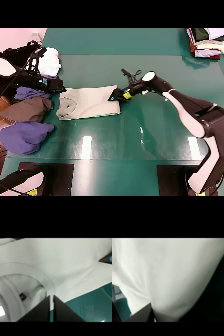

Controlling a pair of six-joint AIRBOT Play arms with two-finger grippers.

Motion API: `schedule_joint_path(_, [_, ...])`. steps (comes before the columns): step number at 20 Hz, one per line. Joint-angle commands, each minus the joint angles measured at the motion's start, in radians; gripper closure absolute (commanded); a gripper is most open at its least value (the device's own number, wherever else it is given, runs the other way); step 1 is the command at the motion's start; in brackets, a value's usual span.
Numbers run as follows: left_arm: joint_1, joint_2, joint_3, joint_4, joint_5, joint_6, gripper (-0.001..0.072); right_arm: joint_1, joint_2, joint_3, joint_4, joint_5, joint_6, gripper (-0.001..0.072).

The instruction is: Fold the shirts.

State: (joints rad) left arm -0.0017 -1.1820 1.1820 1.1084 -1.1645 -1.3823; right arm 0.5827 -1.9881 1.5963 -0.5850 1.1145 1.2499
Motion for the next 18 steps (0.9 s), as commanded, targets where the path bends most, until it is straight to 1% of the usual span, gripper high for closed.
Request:
schedule_joint_path(1, [0.000, 0.001, 0.002, -0.022, 0.003, 0.003, 0.0683, 0.043, -0.043, 0.097, 0.006, -0.004, -0.020, 0.0589])
schedule_joint_path(2, [0.000, 0.001, 0.002, -0.034, 0.002, 0.003, 0.0683, 0.037, -0.035, 0.108, 0.002, -0.003, -0.035, 0.0694])
schedule_joint_path(5, [-0.001, 0.001, 0.002, -0.086, -0.008, 0.003, 0.0683, -0.010, 0.031, 0.111, -0.117, -0.012, -0.034, 0.0698])
schedule_joint_path(6, [-0.009, 0.001, 0.002, -0.100, -0.009, 0.003, 0.0683, -0.040, 0.068, 0.103, -0.165, -0.011, -0.018, 0.0698])
schedule_joint_path(8, [-0.047, 0.001, 0.002, -0.099, -0.015, 0.003, 0.0683, -0.121, 0.159, 0.049, -0.225, -0.017, 0.004, 0.0697])
schedule_joint_path(10, [-0.102, 0.001, 0.002, -0.099, -0.004, 0.002, 0.0683, -0.229, 0.264, -0.032, -0.251, -0.023, 0.011, 0.0698])
schedule_joint_path(13, [-0.177, 0.001, 0.002, -0.100, 0.019, 0.000, 0.0683, -0.453, 0.441, -0.184, -0.258, -0.041, 0.011, 0.0698])
schedule_joint_path(18, [-0.269, 0.001, 0.002, -0.101, 0.075, -0.010, 0.0683, -0.923, 0.720, -0.458, -0.258, -0.078, 0.010, 0.0698])
